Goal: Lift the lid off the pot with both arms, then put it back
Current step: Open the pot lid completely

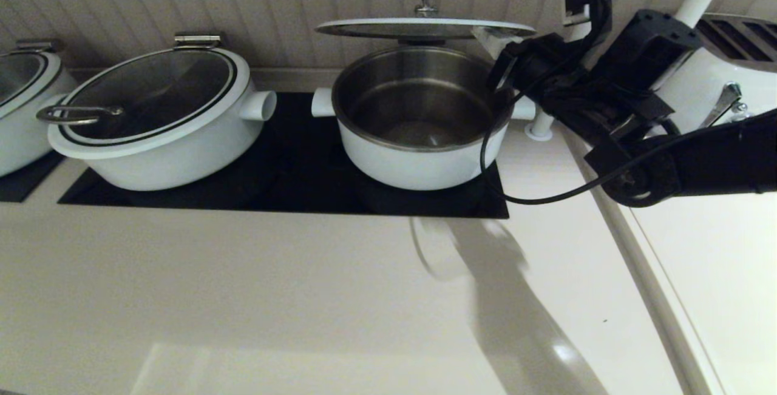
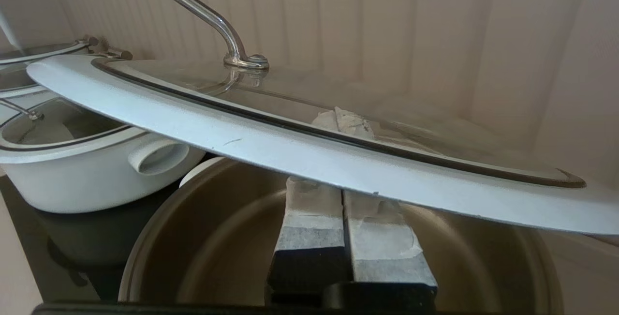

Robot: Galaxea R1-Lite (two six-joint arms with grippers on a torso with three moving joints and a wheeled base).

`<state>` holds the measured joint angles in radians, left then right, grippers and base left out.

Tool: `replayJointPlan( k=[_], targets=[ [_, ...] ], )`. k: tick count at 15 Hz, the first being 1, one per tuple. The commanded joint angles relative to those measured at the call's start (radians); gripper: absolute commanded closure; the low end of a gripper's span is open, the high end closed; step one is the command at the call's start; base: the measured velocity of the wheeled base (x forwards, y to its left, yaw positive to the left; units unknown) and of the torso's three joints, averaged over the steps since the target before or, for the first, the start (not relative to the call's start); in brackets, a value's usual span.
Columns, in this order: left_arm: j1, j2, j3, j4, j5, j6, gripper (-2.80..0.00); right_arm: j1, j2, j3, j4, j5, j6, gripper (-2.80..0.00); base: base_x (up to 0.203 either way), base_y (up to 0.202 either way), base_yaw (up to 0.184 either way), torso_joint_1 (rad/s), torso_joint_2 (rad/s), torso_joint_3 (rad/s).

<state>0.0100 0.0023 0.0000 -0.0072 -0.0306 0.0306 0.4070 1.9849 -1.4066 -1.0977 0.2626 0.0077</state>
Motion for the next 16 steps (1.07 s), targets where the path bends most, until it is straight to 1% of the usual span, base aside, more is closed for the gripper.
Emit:
replayJointPlan(
  k=[1,5,12,16],
  targets=[
    [0.001,-0.002,0.000,0.000,0.000,0.000,0.00,-0.001,-0.003,-0.008,-0.007,0.001,0.000,0.00,0.000,0.000,0.000,0.000,0.00,0.000],
    [0.001,-0.002,0.000,0.000,0.000,0.000,0.00,-0.002,0.005,-0.051,-0.007,0.007,0.000,0.00,0.000,0.000,0.000,0.000,0.00,0.000],
    [0.001,-0.002,0.000,0.000,0.000,0.000,0.00,-0.025,0.019,-0.072,-0.005,0.012,0.000,0.00,0.000,0.000,0.000,0.000,0.00,0.000],
    [0.001,-0.002,0.000,0.000,0.000,0.000,0.00,-0.040,0.052,-0.151,0.008,0.022,0.000,0.00,0.000,0.000,0.000,0.000,0.00,0.000]
  ],
)
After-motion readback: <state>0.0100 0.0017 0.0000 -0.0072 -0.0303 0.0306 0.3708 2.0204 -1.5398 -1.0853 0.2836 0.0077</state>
